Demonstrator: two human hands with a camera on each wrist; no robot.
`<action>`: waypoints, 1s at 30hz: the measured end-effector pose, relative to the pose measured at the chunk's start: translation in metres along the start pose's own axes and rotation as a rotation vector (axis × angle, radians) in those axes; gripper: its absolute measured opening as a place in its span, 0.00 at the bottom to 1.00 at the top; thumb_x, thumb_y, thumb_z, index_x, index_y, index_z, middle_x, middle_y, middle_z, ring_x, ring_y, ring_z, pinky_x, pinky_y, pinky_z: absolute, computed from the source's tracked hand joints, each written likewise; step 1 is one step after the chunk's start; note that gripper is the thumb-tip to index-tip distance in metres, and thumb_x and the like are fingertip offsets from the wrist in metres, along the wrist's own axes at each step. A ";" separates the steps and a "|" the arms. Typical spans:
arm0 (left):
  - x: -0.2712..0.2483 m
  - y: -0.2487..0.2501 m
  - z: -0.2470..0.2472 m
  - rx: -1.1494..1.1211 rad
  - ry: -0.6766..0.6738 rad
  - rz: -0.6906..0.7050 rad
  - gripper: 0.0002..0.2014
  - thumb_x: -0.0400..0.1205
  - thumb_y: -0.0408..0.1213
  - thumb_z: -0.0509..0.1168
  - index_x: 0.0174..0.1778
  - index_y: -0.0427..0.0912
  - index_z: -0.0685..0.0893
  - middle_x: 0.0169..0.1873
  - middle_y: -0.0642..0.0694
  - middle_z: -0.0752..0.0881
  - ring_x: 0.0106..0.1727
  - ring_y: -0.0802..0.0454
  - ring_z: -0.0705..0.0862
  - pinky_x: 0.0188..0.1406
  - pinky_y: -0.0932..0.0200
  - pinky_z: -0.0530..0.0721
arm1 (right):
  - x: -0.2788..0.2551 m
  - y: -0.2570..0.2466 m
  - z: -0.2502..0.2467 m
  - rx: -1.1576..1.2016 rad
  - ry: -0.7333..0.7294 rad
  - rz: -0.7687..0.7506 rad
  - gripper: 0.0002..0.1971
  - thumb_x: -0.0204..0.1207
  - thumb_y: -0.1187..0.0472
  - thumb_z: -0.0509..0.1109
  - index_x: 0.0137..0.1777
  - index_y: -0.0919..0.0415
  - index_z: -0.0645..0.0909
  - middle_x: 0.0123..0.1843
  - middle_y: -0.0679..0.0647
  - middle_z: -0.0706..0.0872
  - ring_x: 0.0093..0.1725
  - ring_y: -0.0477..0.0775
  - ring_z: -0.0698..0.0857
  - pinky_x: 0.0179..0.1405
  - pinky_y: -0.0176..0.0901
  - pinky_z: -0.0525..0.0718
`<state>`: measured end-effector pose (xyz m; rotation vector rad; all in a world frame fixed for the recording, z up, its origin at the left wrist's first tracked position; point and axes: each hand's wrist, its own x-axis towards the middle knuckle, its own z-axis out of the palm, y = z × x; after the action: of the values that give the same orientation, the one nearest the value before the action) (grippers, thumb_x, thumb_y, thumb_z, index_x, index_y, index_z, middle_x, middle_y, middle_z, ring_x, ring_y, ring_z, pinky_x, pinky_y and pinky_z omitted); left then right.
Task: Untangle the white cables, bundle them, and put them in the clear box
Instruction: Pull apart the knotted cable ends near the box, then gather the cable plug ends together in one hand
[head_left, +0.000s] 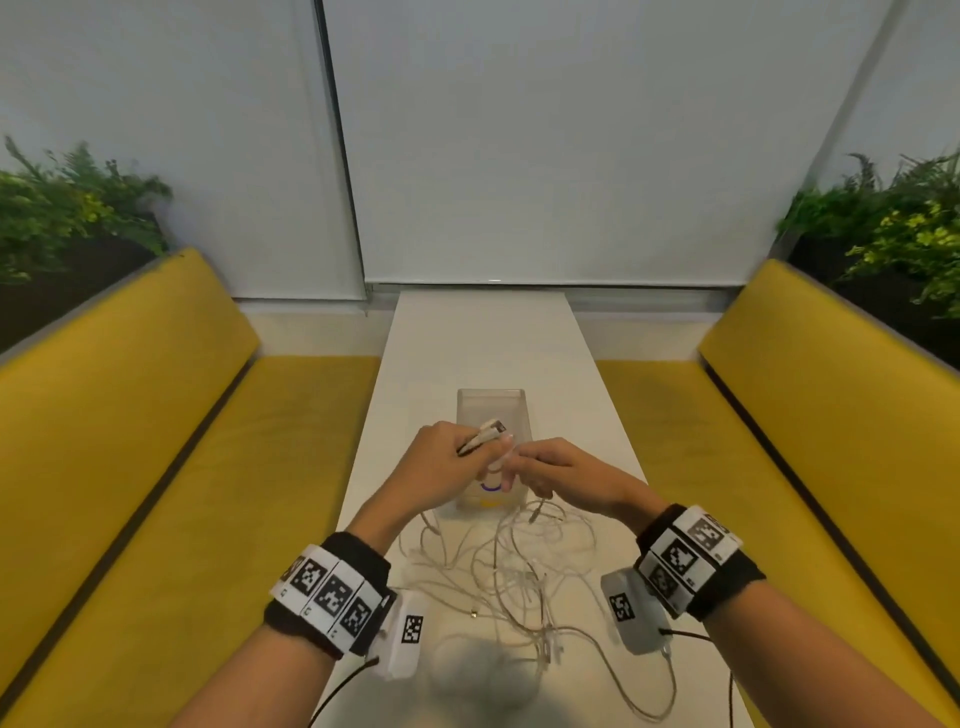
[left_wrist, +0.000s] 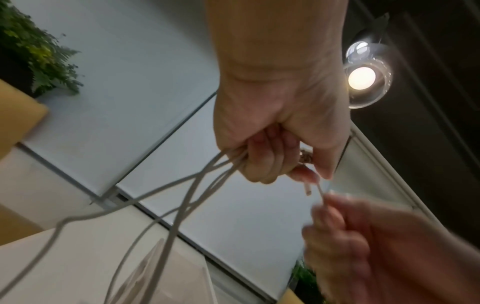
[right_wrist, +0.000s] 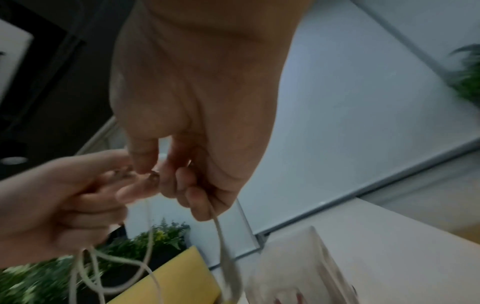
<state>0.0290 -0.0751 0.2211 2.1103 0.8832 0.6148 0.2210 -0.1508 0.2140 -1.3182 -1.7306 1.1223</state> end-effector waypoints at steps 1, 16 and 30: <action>0.000 0.000 -0.003 -0.013 0.047 -0.008 0.28 0.82 0.58 0.67 0.23 0.41 0.79 0.19 0.52 0.79 0.23 0.56 0.74 0.27 0.55 0.69 | -0.003 0.004 -0.001 0.047 0.000 0.034 0.18 0.87 0.54 0.60 0.47 0.67 0.86 0.32 0.50 0.74 0.33 0.53 0.67 0.35 0.44 0.68; -0.010 -0.013 -0.032 -0.433 -0.336 -0.281 0.20 0.87 0.44 0.65 0.30 0.40 0.79 0.21 0.47 0.63 0.21 0.53 0.56 0.19 0.63 0.55 | -0.030 0.152 -0.023 0.061 0.374 0.747 0.11 0.83 0.66 0.60 0.46 0.60 0.85 0.45 0.59 0.86 0.37 0.52 0.81 0.35 0.41 0.76; 0.030 -0.062 0.015 -0.929 -0.080 -0.598 0.11 0.80 0.36 0.51 0.31 0.46 0.64 0.26 0.48 0.61 0.23 0.55 0.53 0.15 0.70 0.55 | 0.069 0.229 -0.028 -0.388 0.283 0.727 0.20 0.84 0.69 0.57 0.74 0.66 0.76 0.75 0.67 0.78 0.74 0.66 0.76 0.72 0.48 0.72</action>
<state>0.0337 -0.0297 0.1671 0.9709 0.8853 0.4743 0.3154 -0.0510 0.0164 -2.3425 -1.3164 0.9075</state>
